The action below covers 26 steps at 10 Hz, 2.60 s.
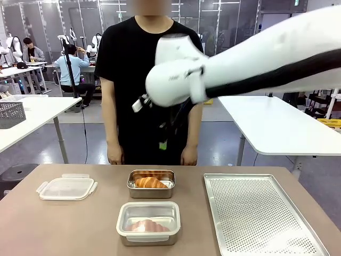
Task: Place the bread into the airtight container.
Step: Pick up a Butter Roll and place it into an empty Airtight Container.
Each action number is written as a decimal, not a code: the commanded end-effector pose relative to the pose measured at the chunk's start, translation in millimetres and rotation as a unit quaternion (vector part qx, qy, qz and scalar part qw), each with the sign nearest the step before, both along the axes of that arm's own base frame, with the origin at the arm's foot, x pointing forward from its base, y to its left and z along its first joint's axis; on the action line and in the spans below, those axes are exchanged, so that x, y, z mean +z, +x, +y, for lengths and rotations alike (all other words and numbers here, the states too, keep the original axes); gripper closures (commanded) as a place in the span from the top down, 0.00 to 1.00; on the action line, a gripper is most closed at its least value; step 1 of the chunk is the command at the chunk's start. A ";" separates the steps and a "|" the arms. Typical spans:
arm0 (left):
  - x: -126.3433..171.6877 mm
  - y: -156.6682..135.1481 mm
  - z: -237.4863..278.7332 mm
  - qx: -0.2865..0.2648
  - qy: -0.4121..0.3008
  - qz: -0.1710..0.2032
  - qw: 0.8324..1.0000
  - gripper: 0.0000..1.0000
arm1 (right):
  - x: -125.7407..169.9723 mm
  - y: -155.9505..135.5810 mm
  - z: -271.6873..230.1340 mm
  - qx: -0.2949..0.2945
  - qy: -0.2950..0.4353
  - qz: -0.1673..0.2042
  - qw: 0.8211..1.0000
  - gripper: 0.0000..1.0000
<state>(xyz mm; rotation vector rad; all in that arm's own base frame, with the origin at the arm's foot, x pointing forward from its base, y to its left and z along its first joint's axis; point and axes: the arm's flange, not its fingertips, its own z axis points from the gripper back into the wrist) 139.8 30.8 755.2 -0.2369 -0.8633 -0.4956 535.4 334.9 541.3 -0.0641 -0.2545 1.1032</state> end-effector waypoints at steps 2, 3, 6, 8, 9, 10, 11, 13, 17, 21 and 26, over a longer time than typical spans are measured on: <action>3.1 -2.3 -1.3 -0.002 0.001 -0.003 1.000 1.00 | 44.9 -58.8 -103.7 -0.097 -0.001 -0.003 0.995 1.00; 3.1 -2.3 -1.3 -0.002 0.001 -0.003 1.000 1.00 | 69.6 -74.1 -140.5 -0.138 0.021 -0.006 0.990 1.00; 3.1 -2.3 -1.3 -0.002 0.001 -0.003 1.000 1.00 | 113.8 -139.2 -220.7 -0.221 0.091 -0.054 0.970 1.00; 3.1 -2.3 -1.3 -0.002 0.001 -0.003 1.000 1.00 | 139.1 -195.3 -262.0 -0.257 0.146 -0.095 0.951 1.00; 3.1 -2.3 -1.3 -0.002 0.001 -0.003 1.000 1.00 | 147.0 -215.6 -277.0 -0.271 0.162 -0.109 0.943 1.00; 3.1 -2.3 -1.3 -0.002 0.001 -0.003 1.000 1.00 | 153.9 -233.9 -292.9 -0.286 0.177 -0.115 0.935 1.00; 3.1 -2.3 -1.3 -0.002 0.001 -0.003 1.000 1.00 | 161.2 -250.9 -312.4 -0.293 0.200 -0.115 0.928 1.00; 3.1 -2.3 -1.3 -0.002 0.001 -0.003 1.000 1.00 | 166.7 -267.4 -343.2 -0.322 0.227 -0.116 0.912 1.00; 3.1 -2.3 -1.3 -0.002 0.001 -0.003 1.000 1.00 | 174.5 -273.5 -351.6 -0.310 0.218 -0.126 0.917 1.00; 3.1 -2.3 -1.3 -0.002 0.001 -0.003 1.000 1.00 | 174.5 -273.5 -351.6 -0.310 0.218 -0.126 0.917 1.00; 3.1 -2.3 -1.3 -0.002 0.001 -0.003 1.000 1.00 | 174.5 -273.5 -351.6 -0.310 0.218 -0.126 0.917 1.00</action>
